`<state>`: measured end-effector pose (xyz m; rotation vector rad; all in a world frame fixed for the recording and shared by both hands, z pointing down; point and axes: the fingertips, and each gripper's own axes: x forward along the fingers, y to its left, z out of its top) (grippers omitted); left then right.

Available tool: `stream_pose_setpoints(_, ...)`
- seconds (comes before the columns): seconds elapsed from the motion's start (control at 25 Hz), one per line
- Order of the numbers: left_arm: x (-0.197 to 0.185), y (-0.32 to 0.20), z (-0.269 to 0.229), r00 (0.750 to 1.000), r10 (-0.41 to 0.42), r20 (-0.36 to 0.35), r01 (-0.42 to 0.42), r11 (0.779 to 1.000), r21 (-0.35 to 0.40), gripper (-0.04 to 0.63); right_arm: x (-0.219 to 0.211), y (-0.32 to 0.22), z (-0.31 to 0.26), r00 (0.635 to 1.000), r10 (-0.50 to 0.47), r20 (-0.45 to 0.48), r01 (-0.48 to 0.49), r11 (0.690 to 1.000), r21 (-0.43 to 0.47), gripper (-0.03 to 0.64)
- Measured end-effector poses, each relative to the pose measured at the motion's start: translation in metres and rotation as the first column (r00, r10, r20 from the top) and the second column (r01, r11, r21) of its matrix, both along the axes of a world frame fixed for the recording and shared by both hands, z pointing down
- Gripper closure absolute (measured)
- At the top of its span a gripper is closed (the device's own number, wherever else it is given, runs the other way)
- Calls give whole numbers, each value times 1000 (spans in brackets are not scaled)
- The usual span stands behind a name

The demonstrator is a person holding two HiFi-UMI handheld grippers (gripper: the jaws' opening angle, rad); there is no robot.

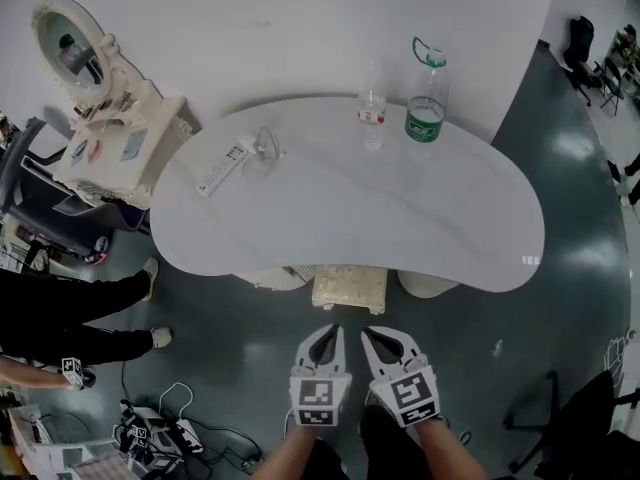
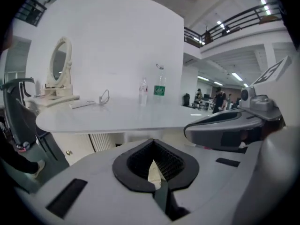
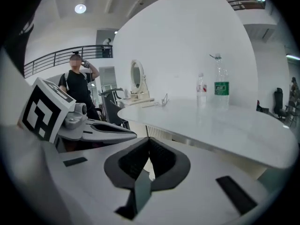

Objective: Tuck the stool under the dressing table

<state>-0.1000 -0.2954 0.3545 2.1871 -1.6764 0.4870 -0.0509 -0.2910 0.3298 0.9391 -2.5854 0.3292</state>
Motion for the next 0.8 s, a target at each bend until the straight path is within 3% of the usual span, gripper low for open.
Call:
stream_pose_setpoints(0.24,-21,-1,-66,997,-53,47,51,997,53,589,-14,-27,-65,999,-52,7,52,997,55,611)
stream_pose_setpoints(0.44,-43,16,-110,994,-94,58,88,992,87,589,-37,-11,-105,996,-77,45,74,996,55,611)
stream_pose_setpoints(0.68,-54,47,-151,996,-55,75,44,990,135,589,-55,27,-132,994,-84,71,80,995,55,611)
stream_pose_setpoints(0.8,-61,60,-166,999,-23,41,17,989,144,589,-56,43,-147,996,-62,58,58,996,69,611)
